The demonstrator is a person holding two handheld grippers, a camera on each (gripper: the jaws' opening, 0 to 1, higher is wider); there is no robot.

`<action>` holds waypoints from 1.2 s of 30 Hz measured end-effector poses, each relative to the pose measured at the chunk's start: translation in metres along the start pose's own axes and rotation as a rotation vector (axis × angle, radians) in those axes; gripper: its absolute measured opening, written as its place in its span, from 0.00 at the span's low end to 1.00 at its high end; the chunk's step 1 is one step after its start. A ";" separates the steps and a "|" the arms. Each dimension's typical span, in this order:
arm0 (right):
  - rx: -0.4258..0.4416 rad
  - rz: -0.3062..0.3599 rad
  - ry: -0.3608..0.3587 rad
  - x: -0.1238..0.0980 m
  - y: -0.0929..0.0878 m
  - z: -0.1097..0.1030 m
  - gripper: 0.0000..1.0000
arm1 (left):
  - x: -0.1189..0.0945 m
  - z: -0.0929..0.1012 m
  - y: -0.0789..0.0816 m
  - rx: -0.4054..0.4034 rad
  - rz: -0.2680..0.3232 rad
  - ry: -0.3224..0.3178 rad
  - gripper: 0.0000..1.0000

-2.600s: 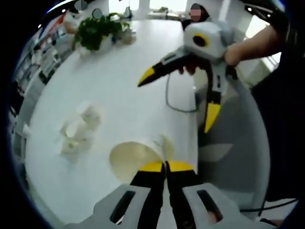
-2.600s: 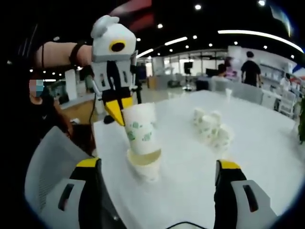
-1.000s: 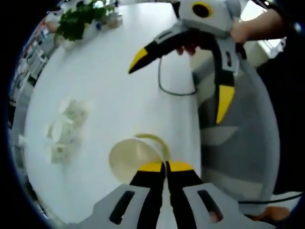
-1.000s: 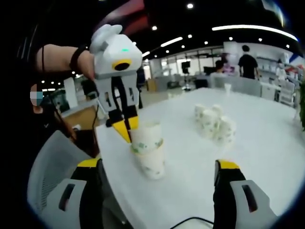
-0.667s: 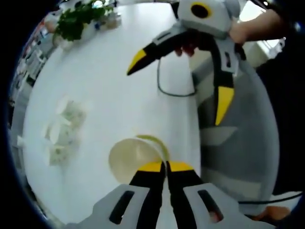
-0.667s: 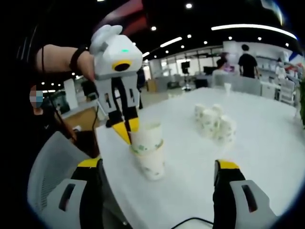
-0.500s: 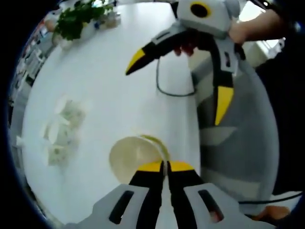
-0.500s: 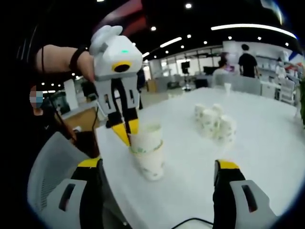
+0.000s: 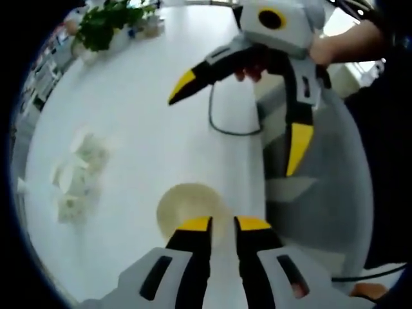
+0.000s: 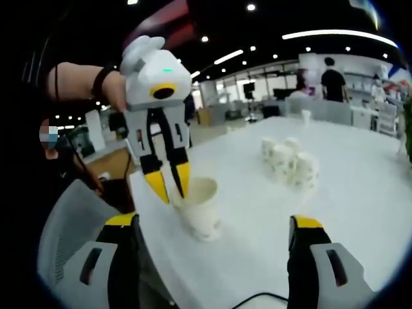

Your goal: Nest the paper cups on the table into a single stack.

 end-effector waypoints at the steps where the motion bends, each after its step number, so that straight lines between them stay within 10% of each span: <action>1: 0.001 -0.003 0.001 0.000 0.000 0.000 0.95 | 0.000 0.001 0.000 -0.007 0.002 -0.003 0.15; 8: -0.005 -0.001 -0.008 -0.001 0.002 0.002 0.95 | 0.000 0.004 0.002 -0.032 0.044 -0.036 0.22; 12: 0.000 -0.001 -0.014 -0.001 0.002 0.002 0.96 | 0.001 0.010 0.012 -0.068 0.189 -0.084 0.47; 25: -0.015 -0.017 -0.008 -0.001 0.003 0.001 0.96 | -0.001 0.010 0.004 -0.057 0.261 -0.053 0.68; 31: -0.027 -0.023 -0.007 -0.002 0.006 0.001 0.97 | -0.008 0.009 0.013 -0.076 0.440 -0.045 0.99; 36: -0.041 -0.034 -0.007 -0.003 0.009 0.002 0.97 | -0.016 0.009 0.009 -0.093 0.507 -0.040 0.99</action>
Point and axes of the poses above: the point that each gripper's makers call its tool centre point, and the gripper's own axes: x roughly forward along the fingers, z roughly to its right, y roughly out of its top, the point moved 7 cm from there along -x, roughly backward along the fingers, and after that the axes turned 12 degrees about -x, right-handed, at the moved point
